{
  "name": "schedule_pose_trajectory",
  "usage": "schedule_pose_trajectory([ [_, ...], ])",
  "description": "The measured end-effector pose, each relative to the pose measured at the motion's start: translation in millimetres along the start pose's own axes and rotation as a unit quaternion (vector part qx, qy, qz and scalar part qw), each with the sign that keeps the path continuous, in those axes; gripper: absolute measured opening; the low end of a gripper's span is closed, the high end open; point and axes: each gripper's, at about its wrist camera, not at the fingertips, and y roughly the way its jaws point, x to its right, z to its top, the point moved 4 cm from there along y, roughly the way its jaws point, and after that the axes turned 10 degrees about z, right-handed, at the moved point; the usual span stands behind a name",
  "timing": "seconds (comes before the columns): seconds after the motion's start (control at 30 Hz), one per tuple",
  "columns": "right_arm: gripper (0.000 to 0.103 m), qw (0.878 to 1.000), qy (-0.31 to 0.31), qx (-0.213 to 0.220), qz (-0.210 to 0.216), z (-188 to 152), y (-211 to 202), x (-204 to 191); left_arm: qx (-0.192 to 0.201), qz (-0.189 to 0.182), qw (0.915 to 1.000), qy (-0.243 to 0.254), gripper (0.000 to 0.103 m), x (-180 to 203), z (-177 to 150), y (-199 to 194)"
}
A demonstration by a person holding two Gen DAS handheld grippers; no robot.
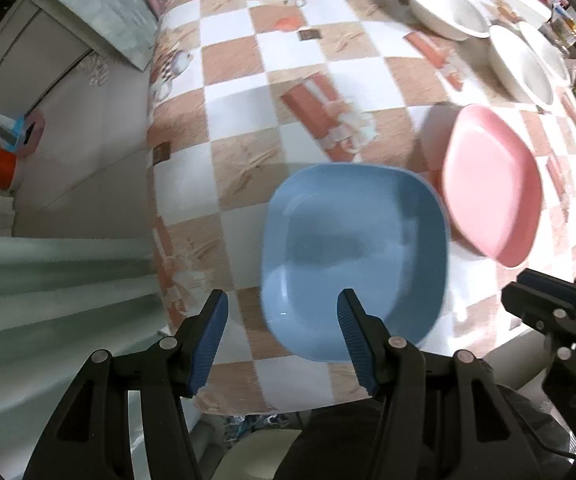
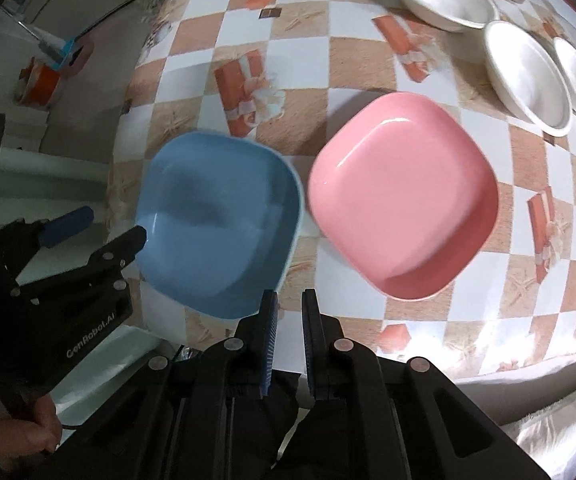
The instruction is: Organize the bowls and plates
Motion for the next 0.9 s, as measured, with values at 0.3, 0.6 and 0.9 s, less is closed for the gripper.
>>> schedule_pose_trajectory([
  [0.3,0.095,0.997,-0.005,0.043,-0.071,-2.7,-36.0,25.3,0.017,-0.02,0.9996,0.007,0.067,25.0,8.3,-20.5],
  [0.6,0.095,0.993,0.061,0.076,-0.071,-12.3,-68.1,68.5,0.031,-0.035,0.9988,0.018,0.067,40.1,26.2,-32.6],
  [0.9,0.095,0.981,0.165,0.085,-0.049,-33.4,-73.6,109.6,0.041,-0.049,0.9964,0.055,0.067,63.9,33.8,-41.5],
])
